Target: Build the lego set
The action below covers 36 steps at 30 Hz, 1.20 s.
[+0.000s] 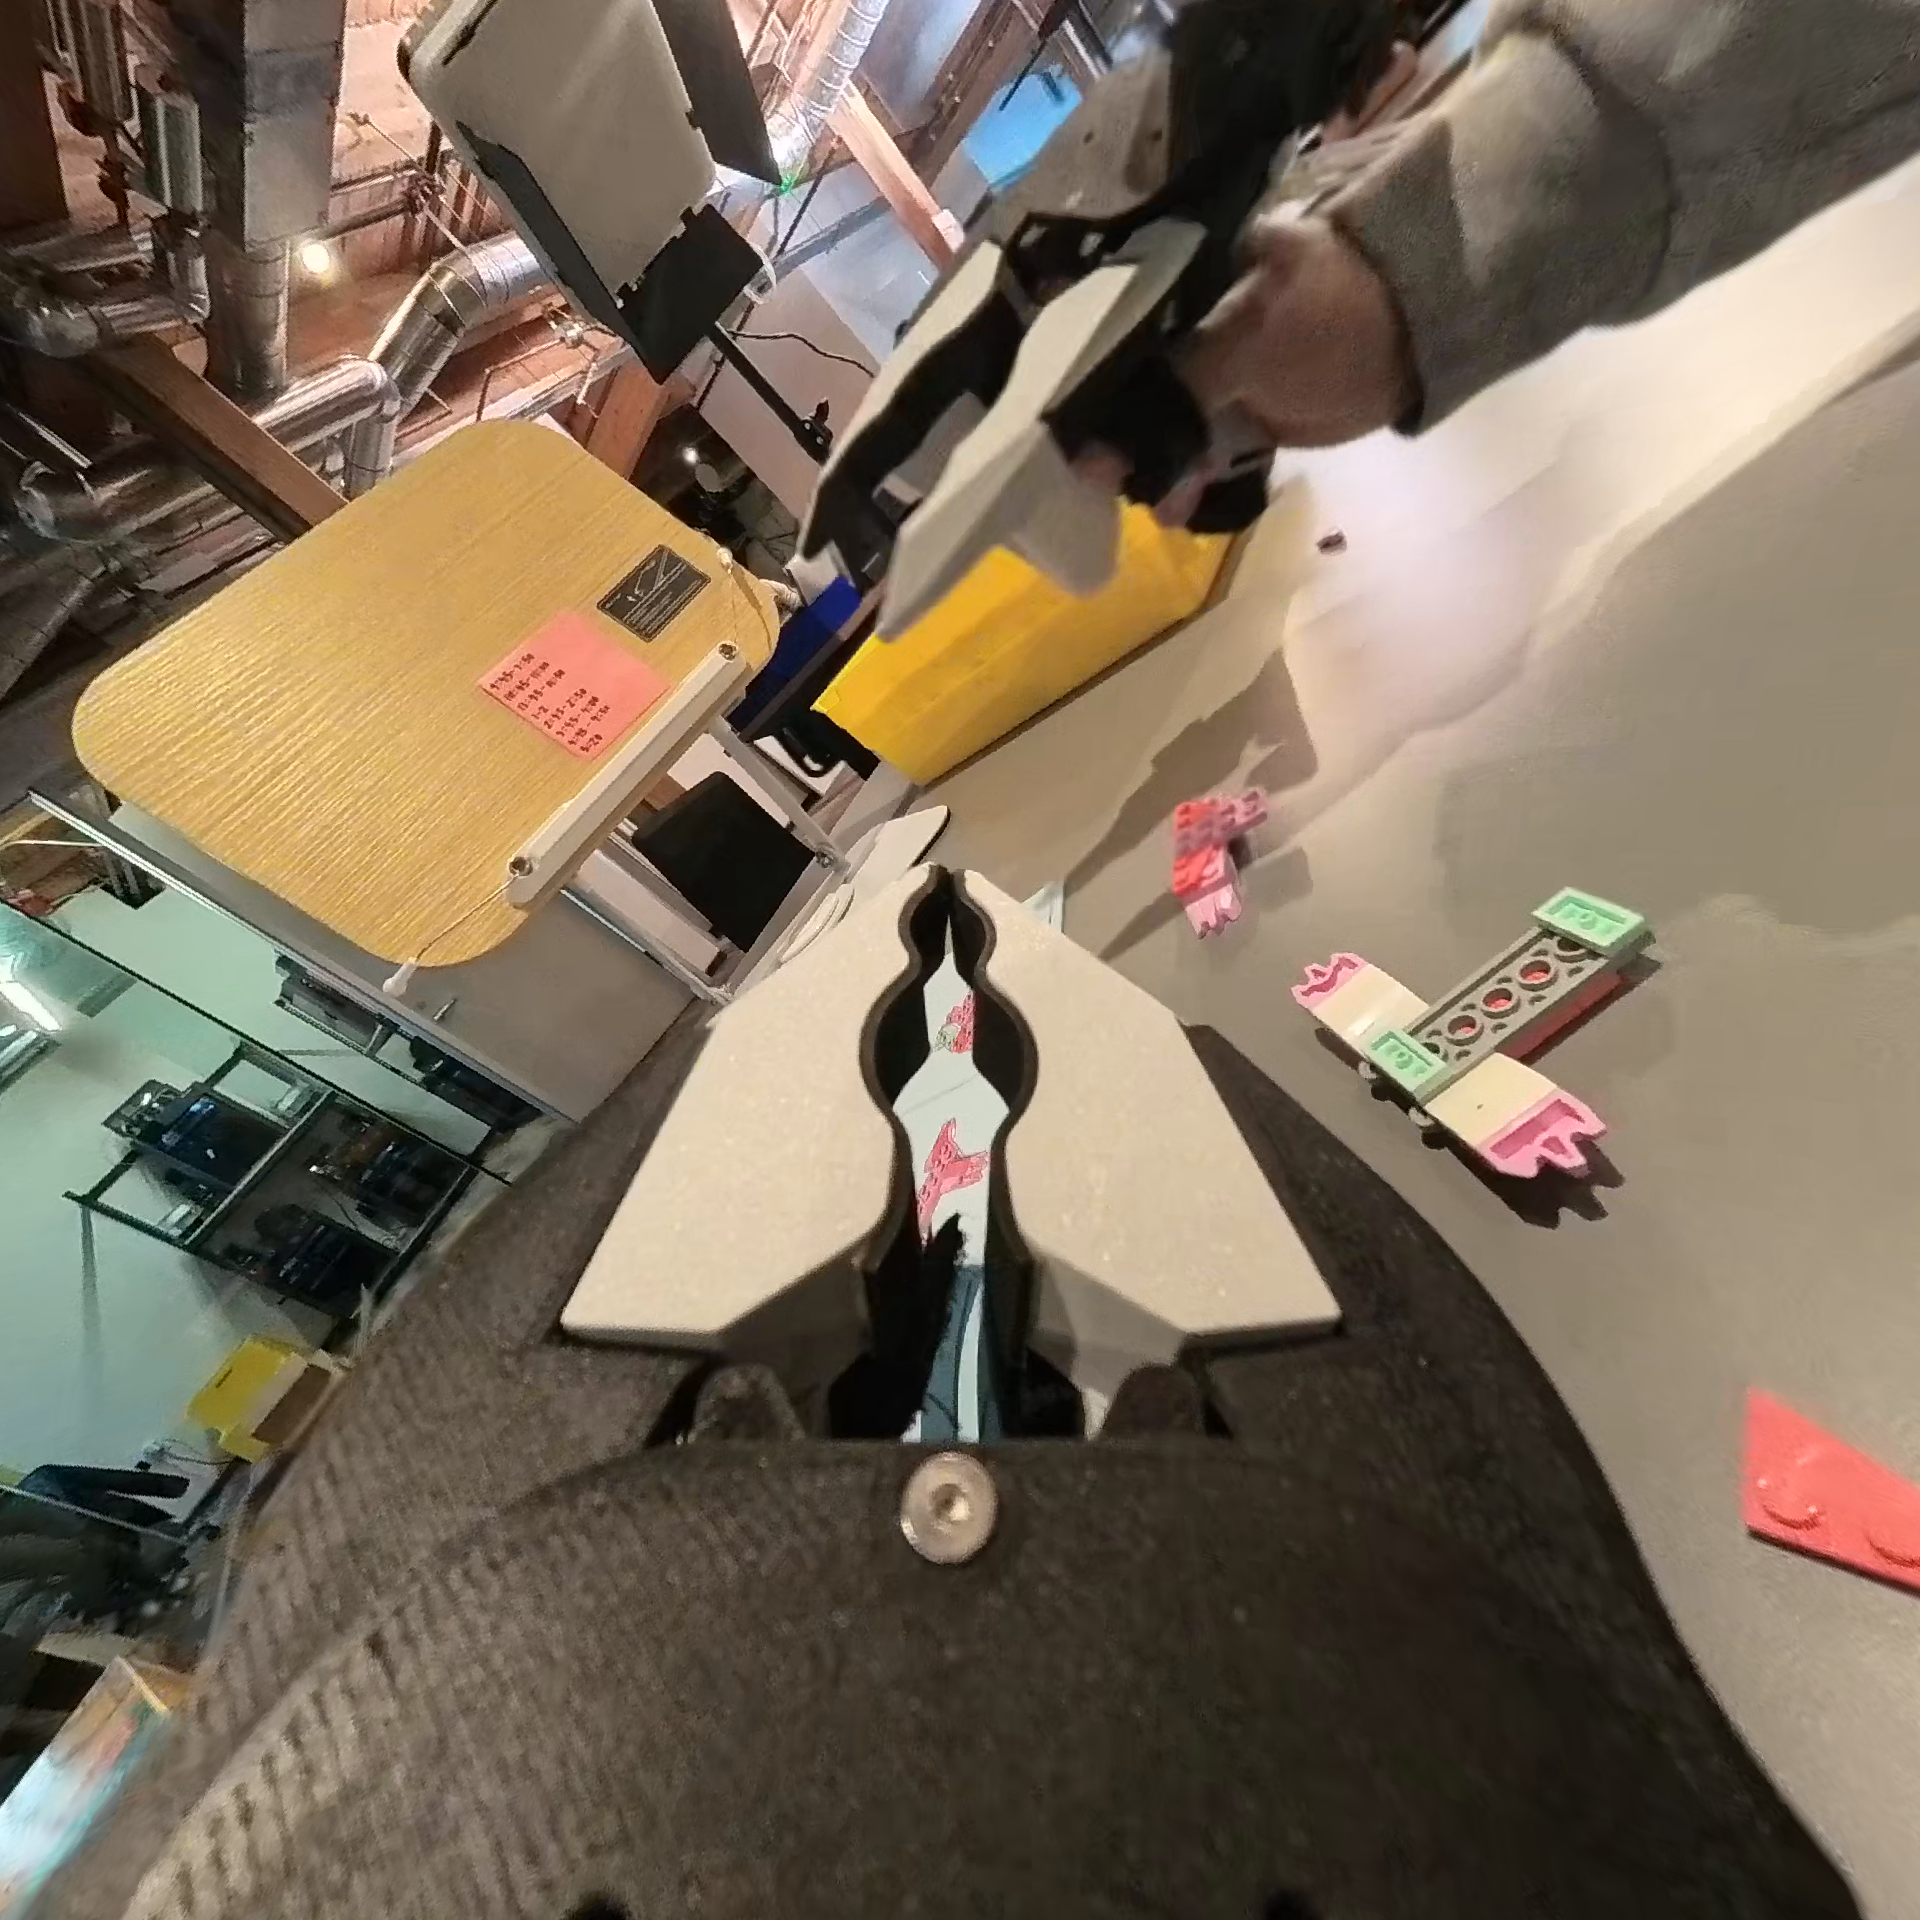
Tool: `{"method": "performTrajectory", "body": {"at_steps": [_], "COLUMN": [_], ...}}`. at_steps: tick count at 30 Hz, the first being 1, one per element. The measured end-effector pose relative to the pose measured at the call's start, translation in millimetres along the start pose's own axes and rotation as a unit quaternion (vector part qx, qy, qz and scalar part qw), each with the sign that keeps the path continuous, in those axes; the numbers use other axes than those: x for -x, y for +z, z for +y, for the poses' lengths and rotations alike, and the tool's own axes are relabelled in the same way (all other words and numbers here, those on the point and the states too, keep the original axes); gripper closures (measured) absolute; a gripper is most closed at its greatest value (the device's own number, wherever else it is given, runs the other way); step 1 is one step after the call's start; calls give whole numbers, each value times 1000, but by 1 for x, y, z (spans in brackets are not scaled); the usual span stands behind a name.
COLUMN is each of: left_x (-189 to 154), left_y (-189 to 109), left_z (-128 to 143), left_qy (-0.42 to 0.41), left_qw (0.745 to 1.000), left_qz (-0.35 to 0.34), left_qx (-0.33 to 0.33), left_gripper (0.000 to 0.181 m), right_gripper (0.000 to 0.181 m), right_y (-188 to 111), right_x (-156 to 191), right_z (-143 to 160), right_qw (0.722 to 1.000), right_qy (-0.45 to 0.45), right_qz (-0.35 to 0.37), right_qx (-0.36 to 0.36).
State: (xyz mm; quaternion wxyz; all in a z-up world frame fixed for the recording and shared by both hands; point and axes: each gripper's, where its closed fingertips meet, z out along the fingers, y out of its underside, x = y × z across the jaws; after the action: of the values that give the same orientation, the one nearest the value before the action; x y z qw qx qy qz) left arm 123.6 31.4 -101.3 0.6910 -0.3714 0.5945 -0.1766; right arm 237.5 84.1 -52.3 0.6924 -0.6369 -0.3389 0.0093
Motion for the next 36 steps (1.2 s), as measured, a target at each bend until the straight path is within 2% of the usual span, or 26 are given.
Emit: {"method": "performTrajectory", "body": {"at_steps": [4,6,8,10,12,16,20,22,25,31,36], "left_x": [-3,-4,-5,-6,-7,-10,-10,-10,-10,-8,14], "left_y": [0,0,0,1,1,2,3,3,3,1,-10], "left_z": [-1,-2,-2,-3,-3,-2,-1,-1,0,5,7], "left_qy": [15,16,13,12,12,9,4,1,0,-5,-21], "left_qw": [1000,1000,1000,1000,1000,1000,1000,1000,1000,1000,999], "left_qz": [4,5,7,9,13,20,22,21,23,21,-27], "left_qx": [2,1,0,0,-2,-1,0,-1,1,12,15], "left_gripper": [181,181,181,181,181,181,181,181,181,181,181], "right_gripper": [116,116,116,120,123,129,156,178,180,181,181], "right_y": [-10,-17,-19,-21,-18,-10,-9,-14,-20,-15,-14], "right_x": [-56,-72,-84,-89,-87,-77,-68,-71,-75,-73,-72], "right_z": [19,35,38,33,42,43,39,40,38,44,46], "right_qw": [977,961,953,951,952,961,967,966,961,965,967], "right_qy": [55,95,109,108,108,120,110,78,27,27,37], "right_qz": [195,247,269,274,273,234,212,235,267,255,246], "right_qx": [-64,-82,-85,-97,-90,-89,-90,-75,-68,-52,-53]}}
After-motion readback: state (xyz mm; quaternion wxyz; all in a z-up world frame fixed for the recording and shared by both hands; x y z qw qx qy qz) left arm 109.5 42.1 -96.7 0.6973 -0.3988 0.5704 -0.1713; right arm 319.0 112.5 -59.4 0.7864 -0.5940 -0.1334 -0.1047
